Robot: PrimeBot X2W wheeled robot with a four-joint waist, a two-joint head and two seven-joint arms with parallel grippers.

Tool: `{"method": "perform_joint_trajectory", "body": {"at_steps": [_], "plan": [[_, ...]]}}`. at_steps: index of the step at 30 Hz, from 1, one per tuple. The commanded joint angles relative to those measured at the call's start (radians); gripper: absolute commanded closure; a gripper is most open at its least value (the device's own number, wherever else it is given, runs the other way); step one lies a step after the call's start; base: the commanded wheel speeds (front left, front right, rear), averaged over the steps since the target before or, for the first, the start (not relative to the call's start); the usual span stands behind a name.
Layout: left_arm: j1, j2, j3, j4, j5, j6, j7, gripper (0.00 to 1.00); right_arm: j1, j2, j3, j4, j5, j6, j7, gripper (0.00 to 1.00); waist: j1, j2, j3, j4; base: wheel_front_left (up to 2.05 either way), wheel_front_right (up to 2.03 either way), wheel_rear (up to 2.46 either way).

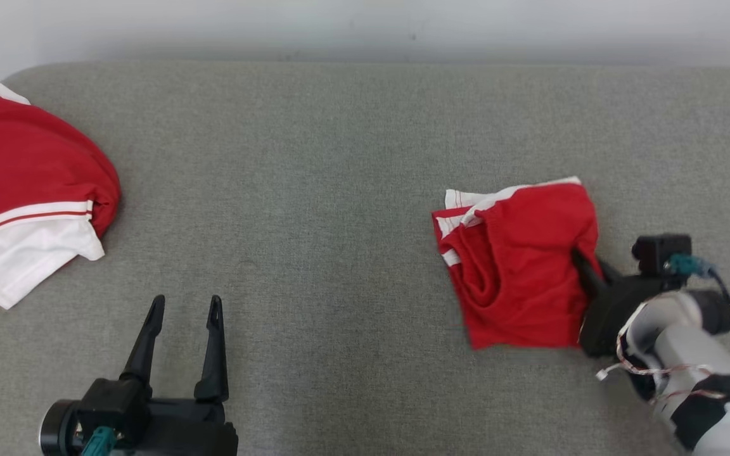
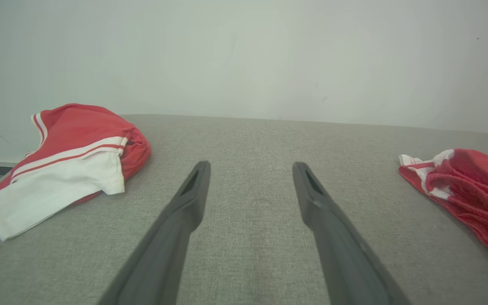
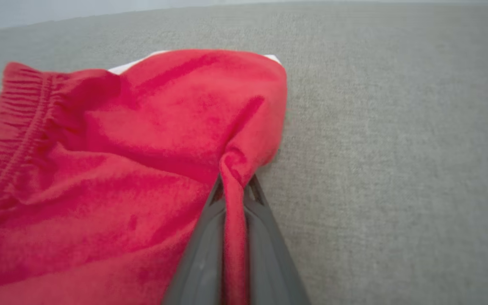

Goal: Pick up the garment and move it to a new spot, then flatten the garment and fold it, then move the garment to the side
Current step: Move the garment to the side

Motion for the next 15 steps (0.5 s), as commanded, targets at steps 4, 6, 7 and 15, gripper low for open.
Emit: {"method": "perform_joint_trajectory", "body": {"at_steps": [4,6,7,15], "plan": [[-0.054,0.000,-0.014,-0.015,-0.002,0.001,-0.001,0.00,-0.096,-0.096,0.098,-0.045,-0.032,-0.003,0.024,1.00,-0.0001,-0.0001,0.071,-0.028,0.00,0.00,0.00],[-0.077,0.000,-0.020,-0.028,0.005,-0.001,-0.001,0.00,-0.147,-0.143,0.143,-0.077,-0.034,-0.003,0.036,1.00,-0.0001,-0.0001,0.114,-0.048,0.00,0.00,0.00],[-0.091,0.000,-0.021,-0.037,0.009,-0.003,-0.001,0.00,-0.173,-0.169,0.165,-0.092,-0.034,-0.003,0.045,1.00,-0.0001,-0.0001,0.137,-0.060,0.00,0.00,0.00],[-0.163,0.021,0.025,-0.124,0.045,-0.014,-0.001,0.00,-0.355,-0.375,0.282,-0.196,-0.002,-0.003,0.062,1.00,-0.0001,-0.0001,0.317,-0.177,0.00,0.00,0.00]]}}
